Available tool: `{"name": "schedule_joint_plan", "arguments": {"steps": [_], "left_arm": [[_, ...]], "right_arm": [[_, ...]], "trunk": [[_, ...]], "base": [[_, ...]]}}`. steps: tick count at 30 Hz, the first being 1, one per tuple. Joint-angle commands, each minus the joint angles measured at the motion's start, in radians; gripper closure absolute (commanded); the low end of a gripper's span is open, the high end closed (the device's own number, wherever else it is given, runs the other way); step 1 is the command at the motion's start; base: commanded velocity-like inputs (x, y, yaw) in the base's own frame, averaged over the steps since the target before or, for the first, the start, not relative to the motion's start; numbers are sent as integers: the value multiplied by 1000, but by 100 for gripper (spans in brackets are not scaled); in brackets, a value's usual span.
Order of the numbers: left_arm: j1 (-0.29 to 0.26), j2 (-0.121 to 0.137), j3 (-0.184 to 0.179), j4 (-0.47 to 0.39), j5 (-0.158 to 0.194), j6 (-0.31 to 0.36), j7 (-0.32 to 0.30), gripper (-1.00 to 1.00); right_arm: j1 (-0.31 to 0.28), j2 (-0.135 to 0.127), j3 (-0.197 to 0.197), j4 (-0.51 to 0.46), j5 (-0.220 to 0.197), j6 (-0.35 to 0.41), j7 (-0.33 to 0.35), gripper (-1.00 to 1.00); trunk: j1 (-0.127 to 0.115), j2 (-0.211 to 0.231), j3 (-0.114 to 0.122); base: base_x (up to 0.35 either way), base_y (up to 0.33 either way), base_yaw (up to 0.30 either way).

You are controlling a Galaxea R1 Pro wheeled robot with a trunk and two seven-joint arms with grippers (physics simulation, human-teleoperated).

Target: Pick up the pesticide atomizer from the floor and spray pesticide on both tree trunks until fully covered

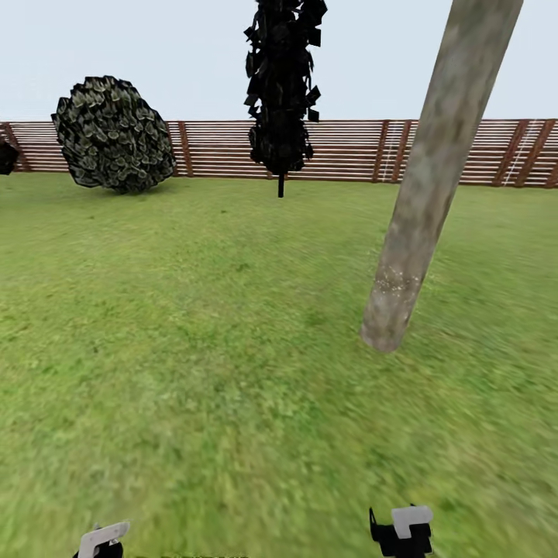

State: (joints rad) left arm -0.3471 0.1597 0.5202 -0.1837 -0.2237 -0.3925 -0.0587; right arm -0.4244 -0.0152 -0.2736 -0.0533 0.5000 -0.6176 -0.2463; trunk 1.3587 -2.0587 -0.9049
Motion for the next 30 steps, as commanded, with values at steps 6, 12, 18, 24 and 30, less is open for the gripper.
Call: {"name": "schedule_joint_plan", "arguments": {"steps": [6, 12, 18, 24, 30], "left_arm": [[-1, 0, 9, 1, -6, -4, -6, 100], [-1, 0, 9, 1, -6, -3, -6, 100], [-1, 0, 9, 1, -6, -3, -6, 100], [-1, 0, 9, 1, -6, -3, -6, 100], [-1, 1, 10, 3, -6, -3, -6, 100]], "right_arm": [[-1, 0, -4, 1, 11, -2, -7, -100], [-1, 0, -4, 14, 12, -3, -7, -100], [-1, 0, -4, 18, 12, -3, -7, -100], [-1, 0, -4, 18, 12, -4, -7, -100], [-1, 0, -4, 18, 12, -4, -7, -100]], "trunk": [[0, 0, -1], [0, 0, -1], [0, 0, -1], [0, 0, -1], [0, 0, -1]], "base": [[0, 0, 281], [0, 0, 281], [0, 0, 281], [0, 0, 281], [0, 0, 281]]}}
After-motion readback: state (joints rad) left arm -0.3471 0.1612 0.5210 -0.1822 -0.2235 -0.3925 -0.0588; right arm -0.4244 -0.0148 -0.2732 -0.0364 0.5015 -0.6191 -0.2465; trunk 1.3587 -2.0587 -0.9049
